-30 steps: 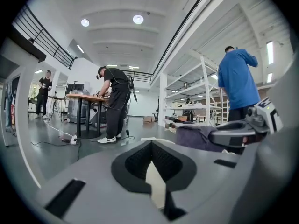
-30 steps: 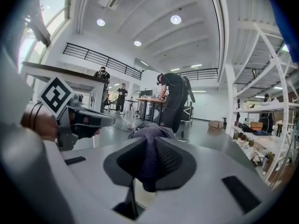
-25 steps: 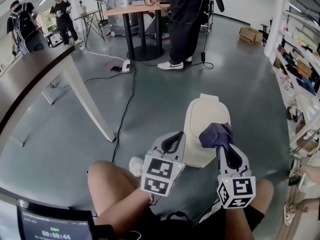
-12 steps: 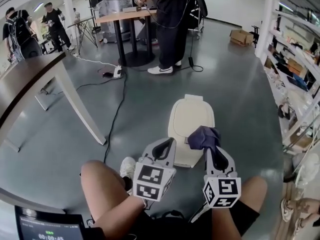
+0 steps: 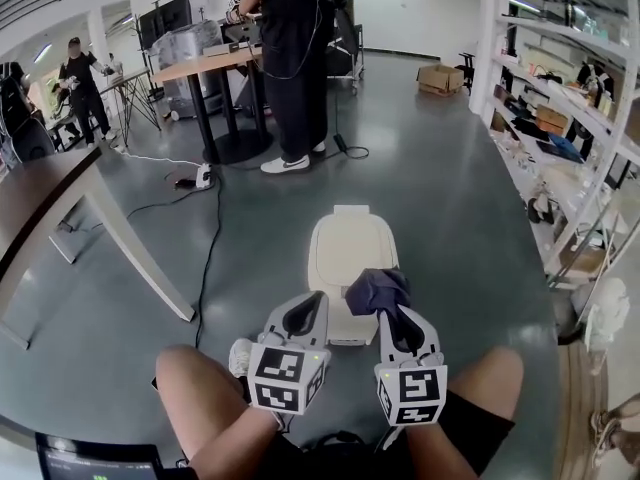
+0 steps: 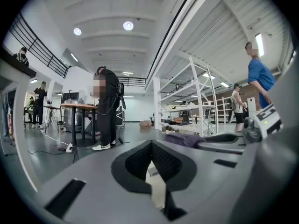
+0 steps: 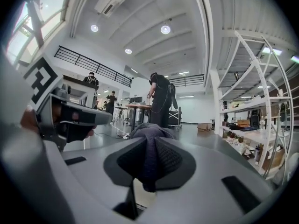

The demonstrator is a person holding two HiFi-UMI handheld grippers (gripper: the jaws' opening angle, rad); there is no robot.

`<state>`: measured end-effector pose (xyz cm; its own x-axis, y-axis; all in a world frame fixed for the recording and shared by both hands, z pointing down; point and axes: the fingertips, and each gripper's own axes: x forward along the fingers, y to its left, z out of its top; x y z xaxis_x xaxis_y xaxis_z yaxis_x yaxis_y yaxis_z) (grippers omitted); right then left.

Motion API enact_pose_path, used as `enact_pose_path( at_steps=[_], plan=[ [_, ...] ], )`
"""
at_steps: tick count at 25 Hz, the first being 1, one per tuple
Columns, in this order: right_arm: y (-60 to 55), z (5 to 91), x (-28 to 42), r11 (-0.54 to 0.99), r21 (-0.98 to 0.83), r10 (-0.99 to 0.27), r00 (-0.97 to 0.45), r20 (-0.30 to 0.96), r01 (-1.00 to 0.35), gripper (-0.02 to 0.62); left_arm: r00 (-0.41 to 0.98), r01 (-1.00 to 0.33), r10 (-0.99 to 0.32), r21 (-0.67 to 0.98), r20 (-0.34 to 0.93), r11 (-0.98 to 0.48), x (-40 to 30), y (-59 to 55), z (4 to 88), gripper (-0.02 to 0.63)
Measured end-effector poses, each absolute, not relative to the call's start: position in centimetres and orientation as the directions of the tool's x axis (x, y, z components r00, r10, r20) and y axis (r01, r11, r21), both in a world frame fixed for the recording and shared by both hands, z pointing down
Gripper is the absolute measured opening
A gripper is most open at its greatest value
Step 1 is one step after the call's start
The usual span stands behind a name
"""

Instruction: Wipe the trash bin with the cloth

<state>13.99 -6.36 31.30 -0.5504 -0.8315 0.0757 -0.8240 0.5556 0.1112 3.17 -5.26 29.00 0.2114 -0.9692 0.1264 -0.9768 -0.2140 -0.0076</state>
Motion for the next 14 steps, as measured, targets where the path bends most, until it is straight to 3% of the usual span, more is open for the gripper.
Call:
enact_pose_path(
  at_steps=[14],
  plan=[
    [-5.9, 30.87, 13.45, 0.566, 0.135, -0.824, -0.563, 0.063, -0.813, 0.051, 0.21, -0.977, -0.968, -0.013, 0.139, -0.214, 2.66, -5.07, 29.6, 0.0]
  ],
)
